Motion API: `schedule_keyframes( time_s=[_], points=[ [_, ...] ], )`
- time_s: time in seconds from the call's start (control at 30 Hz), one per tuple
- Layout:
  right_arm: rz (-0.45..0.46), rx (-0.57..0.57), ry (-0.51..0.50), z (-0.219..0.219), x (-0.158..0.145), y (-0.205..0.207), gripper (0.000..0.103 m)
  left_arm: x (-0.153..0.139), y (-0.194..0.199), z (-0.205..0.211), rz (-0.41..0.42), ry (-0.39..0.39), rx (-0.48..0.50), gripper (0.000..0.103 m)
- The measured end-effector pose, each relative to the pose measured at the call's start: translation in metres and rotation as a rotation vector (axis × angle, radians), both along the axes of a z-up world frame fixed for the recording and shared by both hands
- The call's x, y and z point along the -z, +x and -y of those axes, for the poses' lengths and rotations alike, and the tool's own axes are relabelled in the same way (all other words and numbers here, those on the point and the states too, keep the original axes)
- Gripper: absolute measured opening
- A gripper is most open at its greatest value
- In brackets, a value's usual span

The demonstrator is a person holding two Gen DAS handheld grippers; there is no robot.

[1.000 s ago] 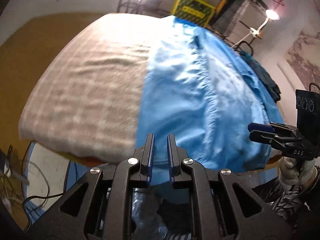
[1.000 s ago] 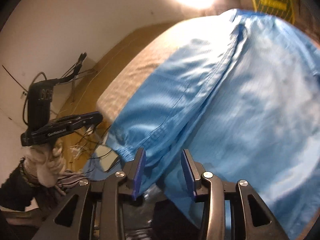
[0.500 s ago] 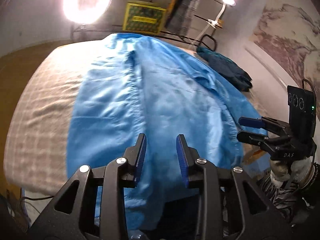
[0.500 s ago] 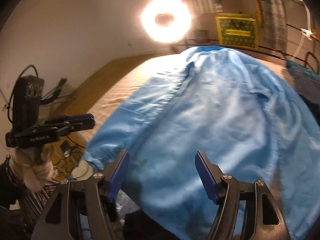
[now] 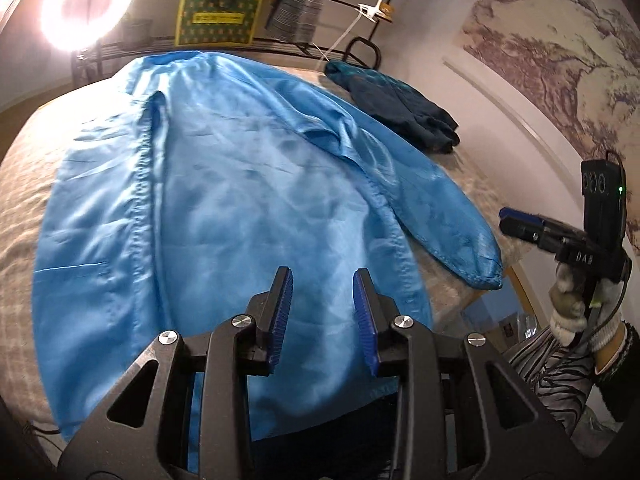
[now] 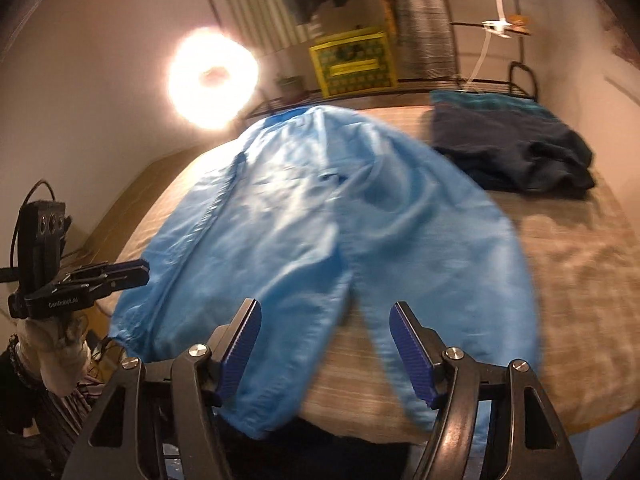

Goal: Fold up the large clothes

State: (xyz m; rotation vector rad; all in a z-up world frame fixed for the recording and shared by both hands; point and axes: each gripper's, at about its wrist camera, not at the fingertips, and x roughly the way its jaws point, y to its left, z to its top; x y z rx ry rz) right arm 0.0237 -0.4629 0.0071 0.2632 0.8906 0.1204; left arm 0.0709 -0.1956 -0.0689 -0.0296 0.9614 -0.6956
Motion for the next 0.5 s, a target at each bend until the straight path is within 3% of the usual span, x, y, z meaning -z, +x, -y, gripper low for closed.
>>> schedule_keyframes(
  time_s=[0.23, 0.33, 0.5],
  points=[
    [-0.076, 0.159, -0.046, 0.074, 0.011, 0.001, 0.068, 0.010, 0.009, 0.012, -0.041, -0.002, 0.003, 0.031],
    [-0.170, 0.238, -0.027, 0.108, 0.030, 0.014, 0.067, 0.011, 0.011, 0.011, -0.052, -0.013, 0.001, 0.031],
    [-0.308, 0.296, 0.029, 0.135, 0.073, 0.036, 0.054, 0.012, 0.014, 0.007, -0.050, -0.011, -0.010, 0.031]
  ],
)
